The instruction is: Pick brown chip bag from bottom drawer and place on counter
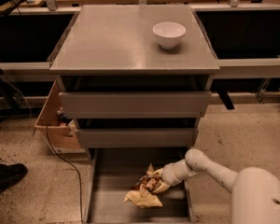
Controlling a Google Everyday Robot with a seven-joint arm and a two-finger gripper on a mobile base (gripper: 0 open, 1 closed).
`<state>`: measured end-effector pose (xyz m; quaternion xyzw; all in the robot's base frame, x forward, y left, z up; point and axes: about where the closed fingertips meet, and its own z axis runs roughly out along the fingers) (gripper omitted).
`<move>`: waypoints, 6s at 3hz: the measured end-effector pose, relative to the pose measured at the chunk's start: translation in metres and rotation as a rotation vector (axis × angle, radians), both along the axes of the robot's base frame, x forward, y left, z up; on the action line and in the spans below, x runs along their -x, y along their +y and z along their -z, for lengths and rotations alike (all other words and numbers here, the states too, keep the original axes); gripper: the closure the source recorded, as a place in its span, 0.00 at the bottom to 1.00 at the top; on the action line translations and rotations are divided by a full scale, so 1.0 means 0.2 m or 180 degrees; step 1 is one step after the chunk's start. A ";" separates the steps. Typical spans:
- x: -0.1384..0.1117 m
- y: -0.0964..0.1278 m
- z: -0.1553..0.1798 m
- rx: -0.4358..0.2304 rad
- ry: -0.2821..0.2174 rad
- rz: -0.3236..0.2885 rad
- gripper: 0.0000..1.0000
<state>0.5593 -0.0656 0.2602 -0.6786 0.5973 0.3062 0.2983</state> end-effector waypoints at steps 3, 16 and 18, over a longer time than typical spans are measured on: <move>0.04 -0.41 -1.02 -0.0385 -0.0462 0.0521 1.00; 0.20 0.55 -3.49 -0.0345 -0.2952 -0.0698 1.00; -0.26 0.72 -3.40 -0.0032 -0.3282 -0.0701 1.00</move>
Offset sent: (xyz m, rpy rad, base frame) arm -0.0030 -0.1028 0.2032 0.1441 -0.1382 -0.1929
